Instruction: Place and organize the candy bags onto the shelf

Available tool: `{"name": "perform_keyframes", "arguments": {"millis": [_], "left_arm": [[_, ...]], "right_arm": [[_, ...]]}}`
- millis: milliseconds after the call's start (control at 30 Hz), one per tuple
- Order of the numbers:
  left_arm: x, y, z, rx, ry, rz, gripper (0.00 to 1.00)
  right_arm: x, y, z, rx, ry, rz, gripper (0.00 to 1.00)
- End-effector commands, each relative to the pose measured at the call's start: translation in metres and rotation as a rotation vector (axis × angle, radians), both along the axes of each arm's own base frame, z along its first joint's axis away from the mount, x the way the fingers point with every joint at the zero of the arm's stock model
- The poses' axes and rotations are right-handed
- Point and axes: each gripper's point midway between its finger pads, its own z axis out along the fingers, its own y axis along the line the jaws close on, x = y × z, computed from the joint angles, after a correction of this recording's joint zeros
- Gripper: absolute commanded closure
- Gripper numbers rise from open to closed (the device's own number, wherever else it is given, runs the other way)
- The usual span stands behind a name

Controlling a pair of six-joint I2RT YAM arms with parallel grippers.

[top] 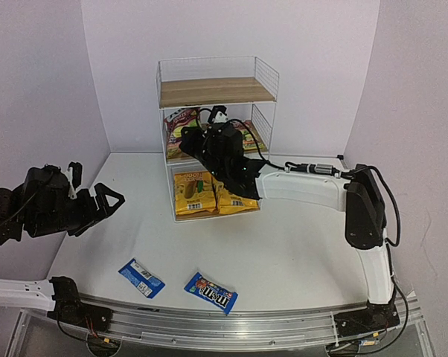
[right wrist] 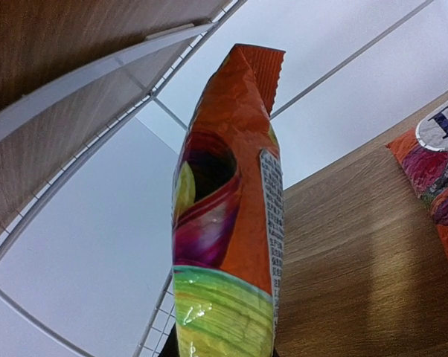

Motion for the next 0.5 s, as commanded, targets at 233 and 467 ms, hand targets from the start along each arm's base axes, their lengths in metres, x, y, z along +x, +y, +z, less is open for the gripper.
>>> {"name": "perform_keyframes", "arguments": {"millis": [233, 467], "left_arm": [[0.003, 0.003, 0.008, -0.004, -0.036, 0.01, 0.0], [0.004, -0.002, 0.007, -0.007, -0.036, -0.003, 0.0]], "right_arm": [[0.008, 0.001, 0.016, -0.022, -0.036, -0.051, 0.79], [0.005, -0.008, 0.018, -0.034, -0.016, -0.066, 0.64]]}}
